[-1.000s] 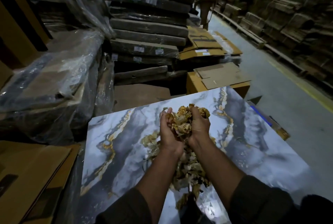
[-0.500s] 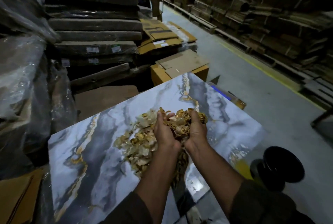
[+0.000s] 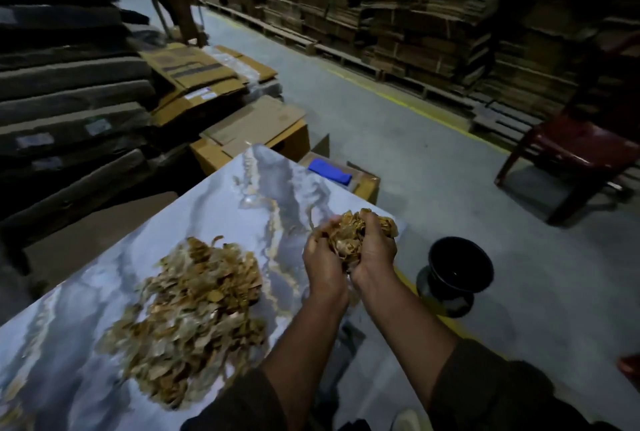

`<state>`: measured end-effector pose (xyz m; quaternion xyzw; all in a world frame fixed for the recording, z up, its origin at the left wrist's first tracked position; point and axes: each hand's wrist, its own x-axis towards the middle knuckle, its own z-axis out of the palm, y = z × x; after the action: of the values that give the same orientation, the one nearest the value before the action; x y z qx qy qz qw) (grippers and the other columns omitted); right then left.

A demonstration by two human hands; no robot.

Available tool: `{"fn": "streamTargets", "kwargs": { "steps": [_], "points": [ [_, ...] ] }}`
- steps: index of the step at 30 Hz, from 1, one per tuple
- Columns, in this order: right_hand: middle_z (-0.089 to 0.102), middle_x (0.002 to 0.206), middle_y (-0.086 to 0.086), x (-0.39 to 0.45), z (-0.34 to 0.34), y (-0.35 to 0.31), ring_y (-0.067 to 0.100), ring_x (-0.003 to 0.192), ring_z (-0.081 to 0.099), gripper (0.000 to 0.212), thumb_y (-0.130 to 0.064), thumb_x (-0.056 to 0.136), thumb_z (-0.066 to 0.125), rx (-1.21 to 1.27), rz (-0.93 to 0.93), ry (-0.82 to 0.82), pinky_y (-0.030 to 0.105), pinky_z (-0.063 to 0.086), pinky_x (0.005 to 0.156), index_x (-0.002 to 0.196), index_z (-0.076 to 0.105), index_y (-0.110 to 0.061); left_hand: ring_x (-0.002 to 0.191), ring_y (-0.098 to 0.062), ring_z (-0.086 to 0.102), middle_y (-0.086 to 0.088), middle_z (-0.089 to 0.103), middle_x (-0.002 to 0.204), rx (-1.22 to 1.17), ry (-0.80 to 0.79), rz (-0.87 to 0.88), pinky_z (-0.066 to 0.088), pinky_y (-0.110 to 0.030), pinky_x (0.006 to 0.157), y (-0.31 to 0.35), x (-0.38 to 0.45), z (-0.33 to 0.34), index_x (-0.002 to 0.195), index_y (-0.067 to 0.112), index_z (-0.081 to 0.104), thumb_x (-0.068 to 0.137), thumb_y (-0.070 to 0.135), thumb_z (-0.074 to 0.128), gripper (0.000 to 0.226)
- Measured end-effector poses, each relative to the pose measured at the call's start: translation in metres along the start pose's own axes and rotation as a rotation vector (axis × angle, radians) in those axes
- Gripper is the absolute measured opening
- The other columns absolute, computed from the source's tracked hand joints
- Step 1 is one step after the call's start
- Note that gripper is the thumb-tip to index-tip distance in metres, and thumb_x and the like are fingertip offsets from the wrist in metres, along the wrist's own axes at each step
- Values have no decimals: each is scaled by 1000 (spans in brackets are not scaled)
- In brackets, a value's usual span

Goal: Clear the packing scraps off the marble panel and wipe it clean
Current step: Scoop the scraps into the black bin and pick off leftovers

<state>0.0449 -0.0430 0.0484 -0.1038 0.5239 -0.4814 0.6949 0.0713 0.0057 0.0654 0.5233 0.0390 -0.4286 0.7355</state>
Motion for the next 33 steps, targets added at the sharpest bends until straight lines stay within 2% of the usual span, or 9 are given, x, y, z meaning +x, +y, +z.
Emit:
{"fn": "streamTargets", "kwargs": {
  "steps": [3,7,10,13,15,21,26,30,33],
  "points": [
    [76,88,15,33,-28,-41,32,75,73,19,-20,78,79,44,-28,57,50,62,72,87,71,-5,107,-37,70,-17,76,108,10,-36,-75,57,-44,93,-37,-11,45,99,12,76,100,18,45,31],
    [76,97,22,90,-77,-74,38,84,75,50,-39,52,78,46,-63,89,66,58,77,87,73,-3,100,-25,72,-7,77,104,91,-125,-93,55,-38,94,-91,-20,94,105,12,75,102,50,44,49],
    [77,87,14,110,-107,-105,34,80,76,51,-45,56,77,-6,-99,170,59,61,75,86,73,-4,108,-21,72,-7,76,114,259,-203,-28,56,-38,94,-130,-21,124,120,13,70,87,70,59,67],
    [71,86,5,126,-128,-130,19,71,68,25,-32,87,75,-43,-97,182,35,56,67,78,62,-12,99,-20,72,-7,74,106,481,-234,67,57,-34,83,-163,-13,152,111,12,66,98,51,60,41],
    [63,78,-1,145,-139,-141,12,65,62,26,-21,92,72,-19,-74,229,29,50,60,73,55,-16,98,-23,71,-10,72,106,541,-235,64,59,-41,85,-183,-1,169,109,12,65,101,44,58,34],
    [65,91,8,211,-163,-173,26,80,67,19,-24,91,74,44,57,264,49,56,87,96,58,-13,97,-30,68,-18,68,108,668,-238,-72,58,-53,87,-242,53,224,106,12,64,106,25,43,24],
    [68,121,12,295,-182,-191,31,98,71,67,-33,83,82,76,82,358,42,60,78,139,51,-14,102,-23,64,-4,64,110,717,-245,-122,55,-42,89,-292,98,274,118,15,60,108,20,42,22],
    [73,110,16,352,-205,-202,32,93,73,51,-27,84,81,46,88,421,40,60,75,127,63,-6,108,-28,65,-8,63,120,754,-221,-200,55,-48,97,-336,131,301,139,19,48,104,17,47,35],
    [75,106,16,396,-224,-199,32,92,74,45,-25,82,82,42,128,469,40,61,76,120,68,-5,108,-33,65,-10,66,117,841,-200,-233,53,-52,98,-383,162,312,116,24,59,101,15,45,22]
  ]
}}
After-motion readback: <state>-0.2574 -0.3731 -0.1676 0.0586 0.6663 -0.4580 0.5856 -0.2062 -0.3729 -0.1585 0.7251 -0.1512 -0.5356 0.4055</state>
